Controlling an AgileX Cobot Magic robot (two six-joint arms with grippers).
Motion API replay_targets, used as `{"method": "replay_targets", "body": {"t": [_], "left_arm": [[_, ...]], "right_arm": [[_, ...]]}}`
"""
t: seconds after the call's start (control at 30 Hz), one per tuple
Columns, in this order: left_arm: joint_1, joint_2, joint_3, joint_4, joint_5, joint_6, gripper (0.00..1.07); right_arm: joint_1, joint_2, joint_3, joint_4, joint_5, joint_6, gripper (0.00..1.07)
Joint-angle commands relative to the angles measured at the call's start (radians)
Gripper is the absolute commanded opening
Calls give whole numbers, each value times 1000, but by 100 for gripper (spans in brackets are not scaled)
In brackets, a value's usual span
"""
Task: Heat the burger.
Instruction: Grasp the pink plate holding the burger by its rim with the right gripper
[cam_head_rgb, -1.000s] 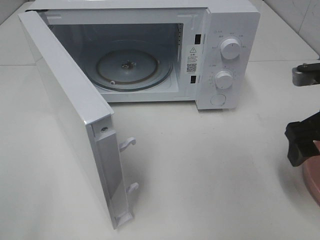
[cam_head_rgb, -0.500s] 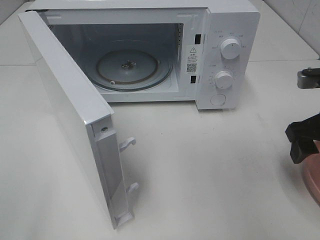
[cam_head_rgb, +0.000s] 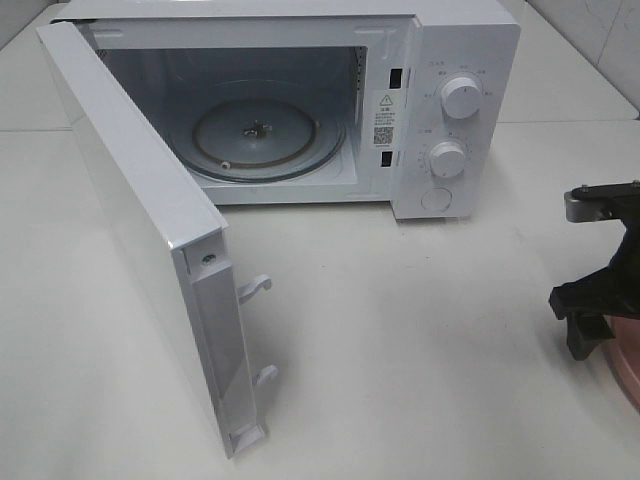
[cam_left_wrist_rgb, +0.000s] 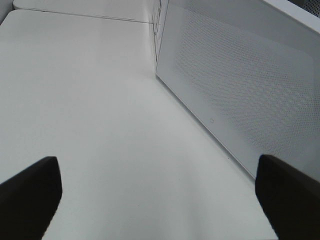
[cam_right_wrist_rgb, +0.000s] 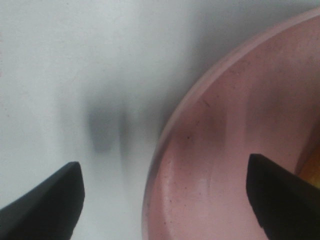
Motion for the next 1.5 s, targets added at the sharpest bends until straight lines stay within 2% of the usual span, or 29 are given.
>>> {"method": "replay_targets", "body": {"t": [0.03, 0.6, 0.7, 0.77, 0.8, 0.83, 0.87, 0.9, 0.93, 0.97, 1.0, 1.03, 1.07, 1.1, 1.13, 1.2, 1.5], "left_arm": [[0, -17, 0, -3, -10, -5, 98], [0, -17, 0, -3, -10, -5, 98], [0, -17, 0, -3, -10, -5, 98], [0, -17, 0, -3, -10, -5, 98], [0, -17, 0, -3, -10, -5, 98], [0, -17, 0, -3, -10, -5, 98], [0, -17, 0, -3, -10, -5, 98], [0, -17, 0, -3, -10, -5, 98], [0, -17, 0, -3, -10, -5, 98], [0, -17, 0, -3, -10, -5, 98], [0, -17, 0, -3, -10, -5, 98], [0, -17, 0, -3, -10, -5, 98], [0, -17, 0, -3, -10, -5, 98], [0, -17, 0, -3, -10, -5, 98], [0, -17, 0, -3, -10, -5, 98], [0, -17, 0, -3, -10, -5, 98], [0, -17, 0, -3, -10, -5, 98]], "right_arm": [[-13, 22, 5, -22, -10, 25, 83], [-13, 71, 5, -27, -24, 41, 77], [-13, 71, 5, -27, -21, 41, 73], [-13, 71, 25, -27, -35, 44, 66], [-13, 71, 25, -27, -35, 44, 66], [-13, 71, 37, -27, -37, 48, 59], [-13, 71, 37, -27, -37, 48, 59], [-13, 71, 39, -27, -37, 48, 55], [-13, 71, 39, -27, -36, 51, 45], [-13, 71, 39, -27, -36, 51, 45], [-13, 71, 39, -27, -36, 51, 39], [-13, 71, 39, -27, -35, 51, 25], [-13, 71, 39, -27, -35, 51, 25], [-13, 71, 39, -27, -30, 51, 13], [-13, 71, 39, -27, -30, 51, 13], [-13, 71, 39, -33, -28, 51, 0], [-9, 71, 39, -41, -23, 51, 0]]}}
